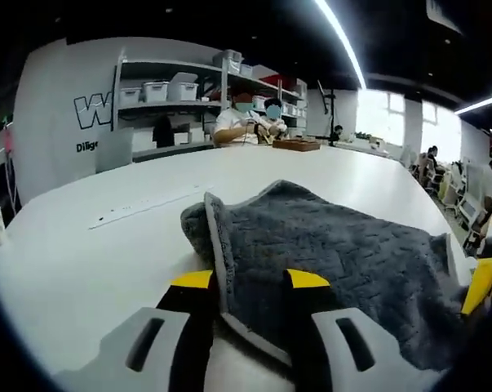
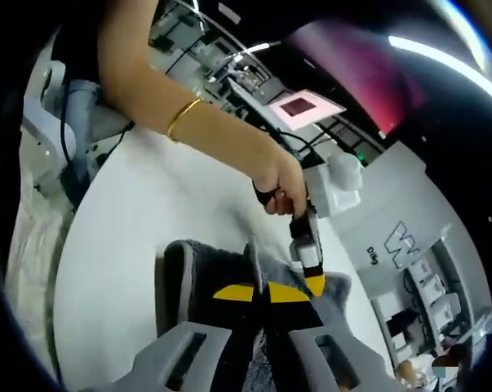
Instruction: Open the folded towel by lifting each exposed corner and separating the folded layers until the towel lies flat within the target outline without major curled edges
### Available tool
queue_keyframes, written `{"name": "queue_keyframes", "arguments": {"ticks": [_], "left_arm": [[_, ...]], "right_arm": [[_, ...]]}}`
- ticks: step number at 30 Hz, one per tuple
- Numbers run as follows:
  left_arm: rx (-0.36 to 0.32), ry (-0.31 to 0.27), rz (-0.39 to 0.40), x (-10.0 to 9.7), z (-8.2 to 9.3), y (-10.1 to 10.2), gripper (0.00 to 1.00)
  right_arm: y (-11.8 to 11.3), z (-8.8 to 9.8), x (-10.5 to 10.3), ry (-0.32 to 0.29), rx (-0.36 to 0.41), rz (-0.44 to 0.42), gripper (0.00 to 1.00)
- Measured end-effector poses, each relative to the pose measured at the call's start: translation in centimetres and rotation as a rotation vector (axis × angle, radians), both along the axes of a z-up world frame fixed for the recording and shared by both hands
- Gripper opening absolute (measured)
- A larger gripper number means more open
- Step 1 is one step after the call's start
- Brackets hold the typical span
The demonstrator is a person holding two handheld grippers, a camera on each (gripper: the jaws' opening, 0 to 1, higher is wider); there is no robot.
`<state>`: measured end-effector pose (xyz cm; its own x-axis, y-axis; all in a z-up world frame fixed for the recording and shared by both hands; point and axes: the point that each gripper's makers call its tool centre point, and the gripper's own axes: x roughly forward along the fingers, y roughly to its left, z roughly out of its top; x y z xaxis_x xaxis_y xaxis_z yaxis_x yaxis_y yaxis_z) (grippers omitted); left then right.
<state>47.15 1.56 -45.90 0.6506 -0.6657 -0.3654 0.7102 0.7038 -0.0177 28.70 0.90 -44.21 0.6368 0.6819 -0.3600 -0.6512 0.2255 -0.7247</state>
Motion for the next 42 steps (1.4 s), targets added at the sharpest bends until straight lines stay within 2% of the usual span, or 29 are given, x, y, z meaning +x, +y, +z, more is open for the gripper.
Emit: {"name": "queue_keyframes", "arguments": {"ticks": [5, 9, 12, 20, 22, 24, 27, 29, 30, 38, 42], "left_arm": [[0.016, -0.006, -0.002, -0.3, 0.0, 0.4, 0.28], [0.006, -0.007, -0.007, -0.1, 0.3, 0.5, 0.26], [0.002, 0.002, 0.000, 1.1, 0.0, 0.7, 0.26], [-0.039, 0.024, 0.013, 1.1, -0.4, 0.4, 0.25], [-0.077, 0.014, 0.016, 1.6, -0.2, 0.4, 0.24], [-0.142, 0.042, 0.052, 2.3, -0.3, 0.6, 0.24], [-0.186, 0.029, 0.073, 3.2, 0.0, 0.9, 0.25], [-0.269, 0.037, 0.081, 3.9, 0.6, 0.4, 0.24], [-0.276, 0.040, 0.086, 4.1, 0.7, 0.4, 0.23], [-0.241, 0.068, 0.103, 5.4, -0.6, 0.7, 0.22], [-0.256, 0.065, 0.108, 5.8, -0.3, 0.7, 0.17]], "right_arm": [[-0.1, 0.0, 0.0, 0.001, 0.004, -0.004, 0.00], [0.1, 0.0, 0.0, 0.001, 0.003, 0.000, 0.00], [0.0, 0.1, 0.0, -0.003, 0.001, -0.001, 0.00], [-0.2, 0.4, 0.0, -0.004, 0.010, -0.009, 0.00], [-0.2, 0.5, -0.1, -0.005, 0.010, -0.010, 0.00], [-0.1, 0.5, -0.1, -0.005, 0.012, -0.010, 0.00], [-0.1, 0.6, -0.1, -0.008, 0.011, -0.010, 0.00], [-0.2, 0.5, -0.1, -0.005, 0.012, -0.009, 0.00], [-0.2, 0.5, -0.1, -0.006, 0.011, -0.010, 0.00], [-0.4, 0.7, 0.0, -0.010, 0.017, -0.015, 0.00], [-0.5, 1.0, -0.3, -0.016, 0.024, -0.011, 0.00]]}}
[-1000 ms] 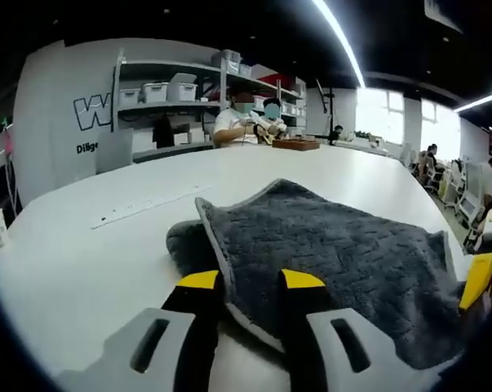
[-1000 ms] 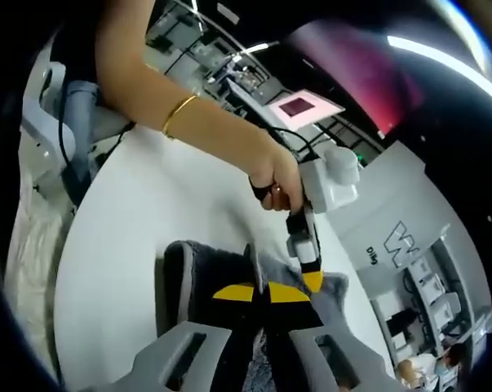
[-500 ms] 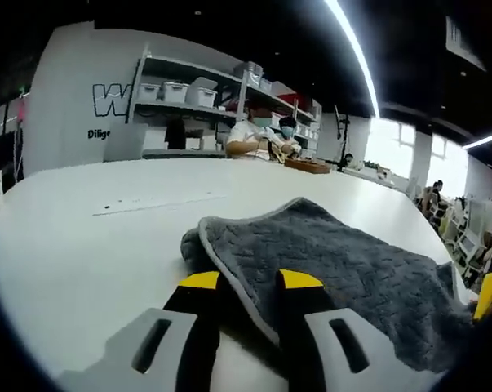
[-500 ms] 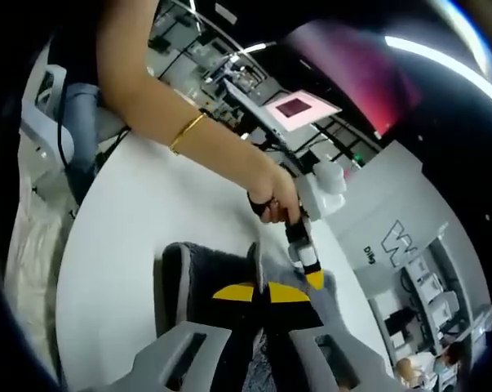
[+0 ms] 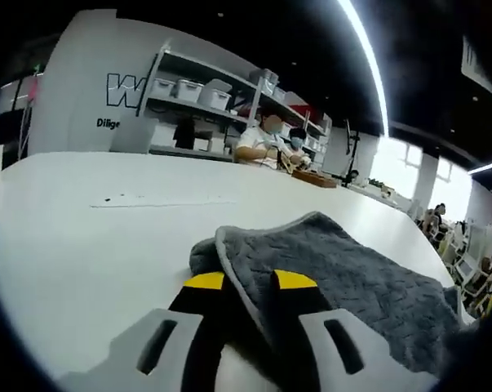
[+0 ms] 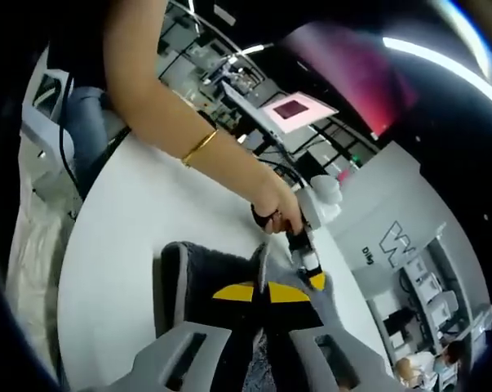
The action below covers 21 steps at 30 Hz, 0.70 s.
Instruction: Open the folded towel by lifting each exposed corner and separating the folded layers until the towel lies flat within the target outline without major curled edges
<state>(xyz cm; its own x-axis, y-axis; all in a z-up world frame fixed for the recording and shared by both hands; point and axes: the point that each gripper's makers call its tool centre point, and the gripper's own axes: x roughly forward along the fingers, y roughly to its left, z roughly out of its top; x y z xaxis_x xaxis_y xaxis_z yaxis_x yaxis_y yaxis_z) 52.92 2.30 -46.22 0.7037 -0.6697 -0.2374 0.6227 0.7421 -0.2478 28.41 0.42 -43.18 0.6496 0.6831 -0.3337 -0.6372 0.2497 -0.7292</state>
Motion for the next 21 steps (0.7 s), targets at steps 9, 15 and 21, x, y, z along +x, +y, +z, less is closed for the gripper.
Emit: {"name": "queue_keyframes", "arguments": {"ticks": [9, 15, 21], "left_arm": [[-0.020, -0.024, -0.009, 0.7, 0.7, -1.1, 0.03], [-0.009, 0.014, 0.027, 0.8, 0.1, -0.4, 0.03], [-0.059, 0.030, 0.039, 0.6, 0.5, -0.9, 0.02]], "right_arm": [[0.0, 0.1, -0.3, 0.014, 0.015, 0.000, 0.00], [-0.2, 0.1, -0.2, 0.014, 0.016, 0.001, 0.00], [-0.2, 0.4, 0.0, 0.006, 0.026, -0.003, 0.00]]}}
